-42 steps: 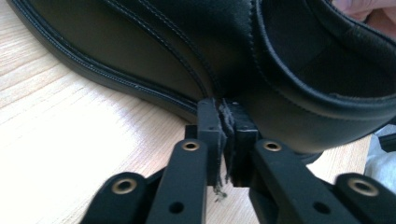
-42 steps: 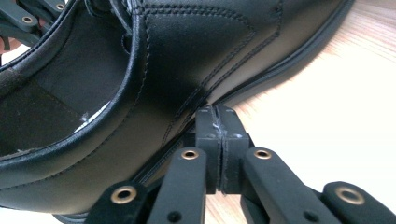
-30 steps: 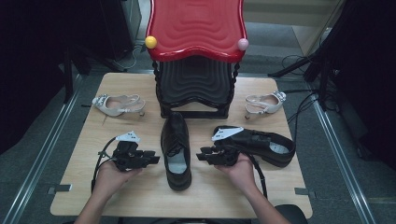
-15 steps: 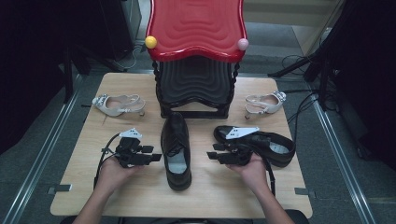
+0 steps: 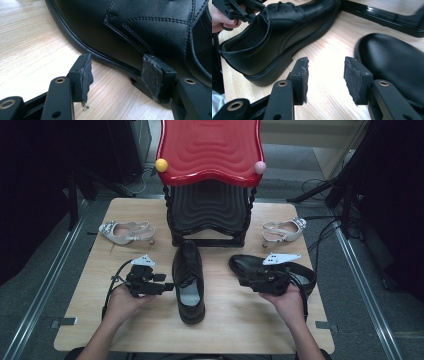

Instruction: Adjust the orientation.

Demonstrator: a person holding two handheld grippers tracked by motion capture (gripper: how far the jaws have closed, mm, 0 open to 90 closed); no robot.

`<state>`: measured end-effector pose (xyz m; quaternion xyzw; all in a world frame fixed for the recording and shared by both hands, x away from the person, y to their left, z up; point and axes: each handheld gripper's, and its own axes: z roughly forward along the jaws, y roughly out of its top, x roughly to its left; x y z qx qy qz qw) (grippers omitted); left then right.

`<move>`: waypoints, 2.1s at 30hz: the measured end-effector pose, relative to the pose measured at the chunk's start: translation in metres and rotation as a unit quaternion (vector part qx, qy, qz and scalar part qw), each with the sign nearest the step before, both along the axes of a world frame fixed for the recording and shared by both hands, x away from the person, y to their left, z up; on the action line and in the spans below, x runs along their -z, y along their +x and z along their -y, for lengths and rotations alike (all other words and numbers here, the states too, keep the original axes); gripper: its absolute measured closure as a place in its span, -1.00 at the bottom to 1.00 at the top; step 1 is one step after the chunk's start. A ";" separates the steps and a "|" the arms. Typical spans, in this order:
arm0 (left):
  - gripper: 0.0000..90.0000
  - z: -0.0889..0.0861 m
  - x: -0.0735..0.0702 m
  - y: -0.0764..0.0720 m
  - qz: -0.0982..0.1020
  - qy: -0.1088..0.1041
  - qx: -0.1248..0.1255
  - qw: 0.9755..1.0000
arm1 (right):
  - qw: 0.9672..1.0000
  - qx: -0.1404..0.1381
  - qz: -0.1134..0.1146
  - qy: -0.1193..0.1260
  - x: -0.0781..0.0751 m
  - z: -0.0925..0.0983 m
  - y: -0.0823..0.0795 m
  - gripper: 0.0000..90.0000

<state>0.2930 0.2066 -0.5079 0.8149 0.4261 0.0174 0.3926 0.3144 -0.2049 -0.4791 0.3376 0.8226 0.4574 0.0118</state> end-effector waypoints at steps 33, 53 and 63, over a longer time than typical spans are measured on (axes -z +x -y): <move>-0.07 -0.003 0.009 0.018 -0.014 -0.006 -0.016 1.000 | 0.996 0.091 0.018 -0.014 -0.021 0.093 -0.019 0.28; -0.09 -0.003 0.006 0.014 -0.009 0.001 -0.017 1.000 | 0.994 0.101 -0.014 -0.043 0.000 0.100 -0.004 0.29; -0.10 -0.008 0.005 0.011 -0.008 0.012 -0.020 1.000 | 0.993 0.100 -0.043 -0.046 0.005 0.087 0.006 0.49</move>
